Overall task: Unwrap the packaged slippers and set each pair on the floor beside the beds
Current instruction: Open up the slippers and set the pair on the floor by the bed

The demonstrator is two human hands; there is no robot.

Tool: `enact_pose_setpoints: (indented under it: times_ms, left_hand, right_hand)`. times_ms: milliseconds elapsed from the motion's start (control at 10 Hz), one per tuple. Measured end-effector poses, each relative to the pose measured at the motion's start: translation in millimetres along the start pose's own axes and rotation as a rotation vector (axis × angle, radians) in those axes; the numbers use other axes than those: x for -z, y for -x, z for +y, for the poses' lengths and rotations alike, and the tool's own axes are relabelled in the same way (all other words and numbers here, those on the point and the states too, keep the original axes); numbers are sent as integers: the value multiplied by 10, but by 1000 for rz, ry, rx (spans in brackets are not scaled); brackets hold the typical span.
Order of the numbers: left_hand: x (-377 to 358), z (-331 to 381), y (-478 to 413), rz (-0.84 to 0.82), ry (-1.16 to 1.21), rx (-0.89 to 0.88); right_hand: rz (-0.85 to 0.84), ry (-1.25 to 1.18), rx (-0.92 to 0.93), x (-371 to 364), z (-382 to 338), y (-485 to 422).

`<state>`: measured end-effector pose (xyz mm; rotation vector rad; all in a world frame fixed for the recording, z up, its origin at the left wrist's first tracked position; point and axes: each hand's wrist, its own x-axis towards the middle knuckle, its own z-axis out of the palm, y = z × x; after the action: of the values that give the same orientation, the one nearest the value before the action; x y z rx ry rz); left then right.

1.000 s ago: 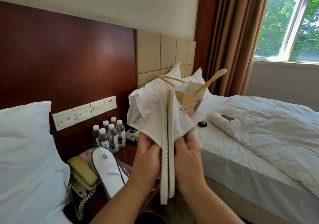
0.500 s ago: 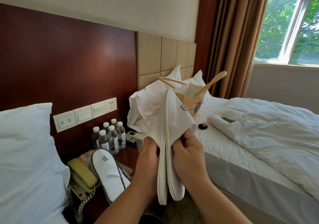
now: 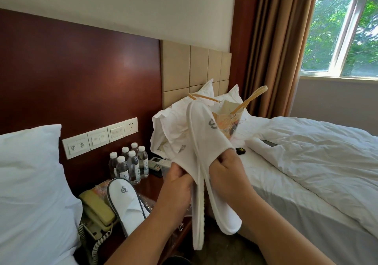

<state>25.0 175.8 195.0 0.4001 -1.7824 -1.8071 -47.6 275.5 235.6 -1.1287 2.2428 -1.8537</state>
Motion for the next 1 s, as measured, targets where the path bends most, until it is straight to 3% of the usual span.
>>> enact_pose_setpoints:
  times_ms: [100, 200, 300, 400, 500, 800, 1000]
  left_hand:
    - [-5, 11, -19, -6, 7, 0]
    - [26, 1, -58, -62, -167, -34]
    - [52, -25, -104, -102, -527, -70]
    - [68, 74, -140, -125, -918, -13]
    - [97, 145, -175, -187, -1155, 32]
    - [131, -28, -321, -252, -1460, 199]
    - [56, -40, -215, -94, -1488, -164]
  right_hand:
    - [-181, 129, 116, 45, -95, -10]
    - [-134, 201, 186, 79, -41, -84]
    - [-34, 299, 100, 117, 54, -124]
    - [-98, 542, -70, 157, 138, -133]
    - [-234, 798, -199, 197, 151, -141]
    - [-324, 1024, -238, 241, 263, -90]
    - [-310, 1000, -238, 186, 497, -77]
